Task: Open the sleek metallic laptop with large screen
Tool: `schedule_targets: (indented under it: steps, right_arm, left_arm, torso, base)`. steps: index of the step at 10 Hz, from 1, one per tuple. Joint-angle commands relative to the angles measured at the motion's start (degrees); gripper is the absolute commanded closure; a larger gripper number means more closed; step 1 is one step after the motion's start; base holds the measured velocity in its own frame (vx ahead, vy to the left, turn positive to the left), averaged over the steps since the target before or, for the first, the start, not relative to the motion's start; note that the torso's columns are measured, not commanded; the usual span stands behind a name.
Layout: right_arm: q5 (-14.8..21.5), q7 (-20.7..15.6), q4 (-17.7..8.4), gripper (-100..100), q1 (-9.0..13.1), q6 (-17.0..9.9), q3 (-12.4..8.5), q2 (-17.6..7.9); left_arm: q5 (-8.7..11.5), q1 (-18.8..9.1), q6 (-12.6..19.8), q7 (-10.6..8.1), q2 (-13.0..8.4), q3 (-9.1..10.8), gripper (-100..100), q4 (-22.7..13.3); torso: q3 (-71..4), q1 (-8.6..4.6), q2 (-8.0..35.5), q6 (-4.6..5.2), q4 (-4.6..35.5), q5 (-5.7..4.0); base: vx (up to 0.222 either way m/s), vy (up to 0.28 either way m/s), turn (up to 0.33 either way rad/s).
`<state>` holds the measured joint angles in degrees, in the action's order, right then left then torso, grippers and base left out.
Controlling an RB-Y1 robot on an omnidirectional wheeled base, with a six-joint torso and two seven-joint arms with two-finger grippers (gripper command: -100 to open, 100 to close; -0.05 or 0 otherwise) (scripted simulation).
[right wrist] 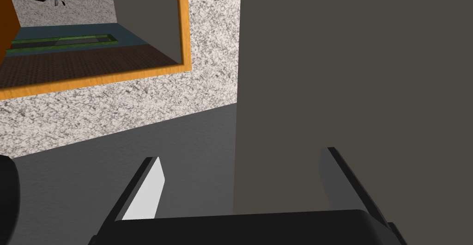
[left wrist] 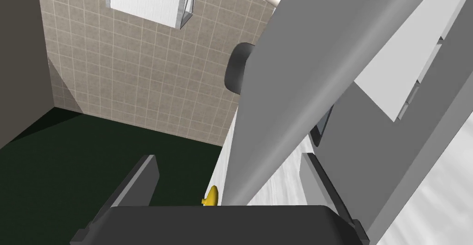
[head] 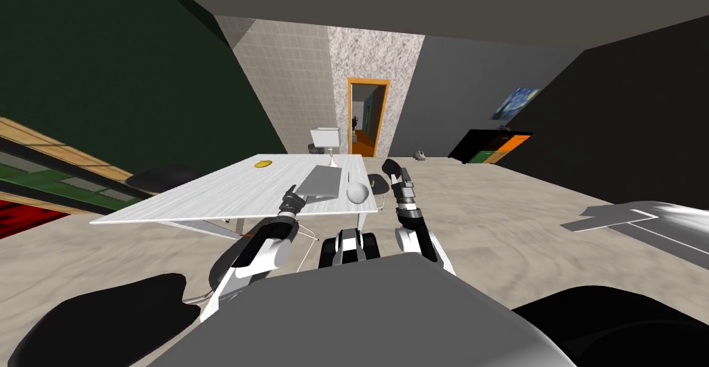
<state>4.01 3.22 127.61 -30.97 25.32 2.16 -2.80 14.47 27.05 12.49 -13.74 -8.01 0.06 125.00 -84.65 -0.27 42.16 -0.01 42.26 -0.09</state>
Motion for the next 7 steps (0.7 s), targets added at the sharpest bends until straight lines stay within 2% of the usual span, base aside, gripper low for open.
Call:
schedule_targets:
  steps: [1, 3, 7]
  right_arm:
    - [0.00, 0.00, 0.00, 0, 0.00, 0.00, 0.00, 0.00]
    - [0.00, 0.00, 0.00, 0, 0.00, 0.00, 0.00, 0.00]
    - [0.00, 0.00, 0.00, 0, 0.01, 0.00, 0.00, 0.00]
  left_arm:
    - [0.69, 2.71, 2.01, -0.70, -0.95, 0.50, -100, 4.52]
    - [0.97, 3.73, 2.73, -0.99, -1.32, 0.71, -100, 6.25]
    - [2.10, 7.81, 5.59, -2.12, -2.80, 1.54, -100, 12.87]
  torso:
    - [-0.02, 0.07, -0.02, 0.01, -0.02, 0.02]
    - [0.09, 0.25, 0.17, 0.02, 0.10, 0.04]
    - [0.18, 0.26, 0.29, 0.02, 0.13, 0.08]
  base:
    - [0.056, -0.032, 0.017]
    - [0.051, -0.015, 0.005]
    - [0.026, -0.002, 0.008]
